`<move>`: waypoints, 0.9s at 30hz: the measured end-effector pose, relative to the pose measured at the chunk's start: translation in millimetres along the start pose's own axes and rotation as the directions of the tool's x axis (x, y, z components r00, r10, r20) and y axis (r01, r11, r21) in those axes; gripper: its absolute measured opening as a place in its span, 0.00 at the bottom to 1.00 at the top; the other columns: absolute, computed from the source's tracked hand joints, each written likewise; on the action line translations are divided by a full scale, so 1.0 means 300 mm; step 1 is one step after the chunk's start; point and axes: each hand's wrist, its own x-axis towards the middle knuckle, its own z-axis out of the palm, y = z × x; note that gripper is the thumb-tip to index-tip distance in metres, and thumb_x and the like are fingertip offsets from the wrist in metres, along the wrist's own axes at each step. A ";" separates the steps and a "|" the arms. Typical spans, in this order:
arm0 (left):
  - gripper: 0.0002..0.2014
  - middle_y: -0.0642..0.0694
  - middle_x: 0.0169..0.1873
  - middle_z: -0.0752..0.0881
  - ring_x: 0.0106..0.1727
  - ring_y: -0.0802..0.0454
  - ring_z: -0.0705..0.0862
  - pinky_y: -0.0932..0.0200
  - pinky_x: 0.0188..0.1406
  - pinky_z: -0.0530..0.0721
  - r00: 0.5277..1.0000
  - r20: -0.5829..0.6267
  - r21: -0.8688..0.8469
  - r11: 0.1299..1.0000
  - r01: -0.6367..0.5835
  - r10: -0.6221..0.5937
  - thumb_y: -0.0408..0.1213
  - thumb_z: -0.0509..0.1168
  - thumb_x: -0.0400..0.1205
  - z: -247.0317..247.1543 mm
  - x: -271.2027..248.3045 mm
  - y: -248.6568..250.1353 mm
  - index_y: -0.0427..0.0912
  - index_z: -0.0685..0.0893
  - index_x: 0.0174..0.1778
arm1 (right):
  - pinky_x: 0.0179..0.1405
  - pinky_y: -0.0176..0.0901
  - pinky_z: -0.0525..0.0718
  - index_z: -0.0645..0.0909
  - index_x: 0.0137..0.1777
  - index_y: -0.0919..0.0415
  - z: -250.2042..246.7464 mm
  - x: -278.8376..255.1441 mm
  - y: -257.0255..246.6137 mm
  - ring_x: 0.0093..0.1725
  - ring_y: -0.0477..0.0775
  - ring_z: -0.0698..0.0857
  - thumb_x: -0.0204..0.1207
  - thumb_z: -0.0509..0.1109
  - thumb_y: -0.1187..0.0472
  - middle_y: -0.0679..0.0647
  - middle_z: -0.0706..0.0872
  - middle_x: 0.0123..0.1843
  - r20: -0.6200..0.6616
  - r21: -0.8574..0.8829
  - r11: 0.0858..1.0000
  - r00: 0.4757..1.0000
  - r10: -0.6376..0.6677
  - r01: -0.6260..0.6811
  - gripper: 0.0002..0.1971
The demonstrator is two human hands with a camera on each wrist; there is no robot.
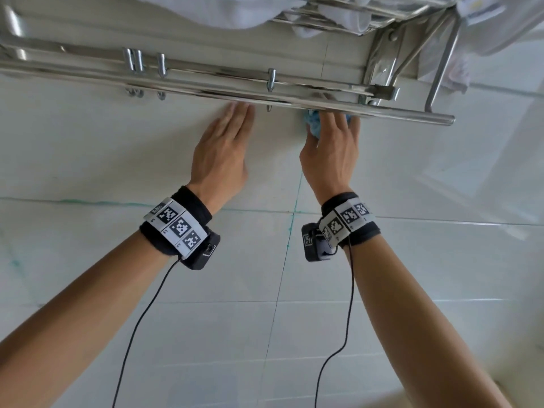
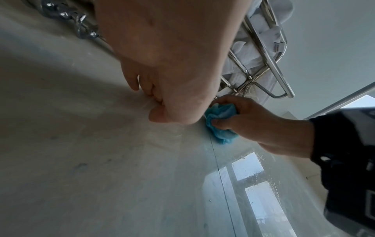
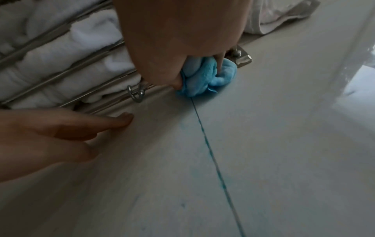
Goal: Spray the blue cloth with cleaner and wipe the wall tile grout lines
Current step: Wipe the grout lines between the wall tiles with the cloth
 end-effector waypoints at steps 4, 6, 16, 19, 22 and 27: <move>0.39 0.40 0.90 0.60 0.92 0.43 0.56 0.46 0.91 0.58 0.999 0.039 -0.011 1.000 0.018 -0.018 0.23 0.59 0.80 -0.011 0.000 -0.001 0.36 0.58 0.91 | 0.33 0.51 0.82 0.84 0.58 0.56 0.026 -0.017 -0.028 0.62 0.69 0.79 0.69 0.66 0.75 0.49 0.87 0.53 0.015 -0.079 0.997 1.000 -0.012 0.013 0.20; 0.39 0.41 0.91 0.57 0.92 0.45 0.53 0.48 0.91 0.55 0.997 0.066 -0.011 0.999 0.030 -0.030 0.24 0.59 0.82 -0.020 -0.002 0.003 0.37 0.55 0.92 | 0.33 0.47 0.78 0.83 0.61 0.54 0.034 -0.051 -0.034 0.62 0.67 0.78 0.69 0.65 0.75 0.45 0.87 0.60 0.022 -0.083 0.997 1.000 0.006 -0.004 0.23; 0.39 0.43 0.92 0.51 0.93 0.44 0.50 0.48 0.91 0.52 0.993 0.121 -0.111 0.993 0.030 -0.017 0.21 0.58 0.82 -0.012 -0.019 0.003 0.38 0.55 0.92 | 0.31 0.51 0.83 0.83 0.64 0.52 -0.016 -0.067 -0.042 0.59 0.62 0.78 0.72 0.66 0.76 0.43 0.87 0.64 0.104 -0.034 0.999 0.995 0.005 -0.001 0.24; 0.39 0.43 0.92 0.52 0.93 0.45 0.50 0.49 0.92 0.52 0.994 0.111 -0.103 0.994 0.031 -0.019 0.21 0.58 0.82 -0.009 -0.024 0.005 0.38 0.55 0.92 | 0.32 0.50 0.83 0.84 0.65 0.52 0.006 -0.058 -0.044 0.62 0.63 0.77 0.72 0.65 0.76 0.42 0.86 0.66 0.062 -0.050 0.999 0.998 0.022 -0.019 0.26; 0.42 0.46 0.93 0.48 0.93 0.48 0.46 0.50 0.92 0.48 0.992 0.119 -0.088 0.995 0.051 -0.040 0.20 0.56 0.82 -0.010 -0.026 0.010 0.41 0.50 0.93 | 0.35 0.48 0.83 0.84 0.68 0.52 0.042 -0.131 -0.033 0.65 0.66 0.77 0.72 0.65 0.76 0.41 0.85 0.72 0.034 -0.040 0.998 0.998 0.045 -0.044 0.27; 0.42 0.46 0.93 0.45 0.93 0.49 0.44 0.53 0.91 0.43 0.990 0.120 -0.058 0.994 0.088 -0.080 0.21 0.55 0.83 -0.004 -0.029 0.036 0.42 0.47 0.93 | 0.38 0.44 0.82 0.84 0.68 0.51 0.069 -0.241 -0.033 0.65 0.63 0.76 0.71 0.67 0.78 0.38 0.84 0.73 0.041 0.021 0.990 0.989 0.139 -0.140 0.29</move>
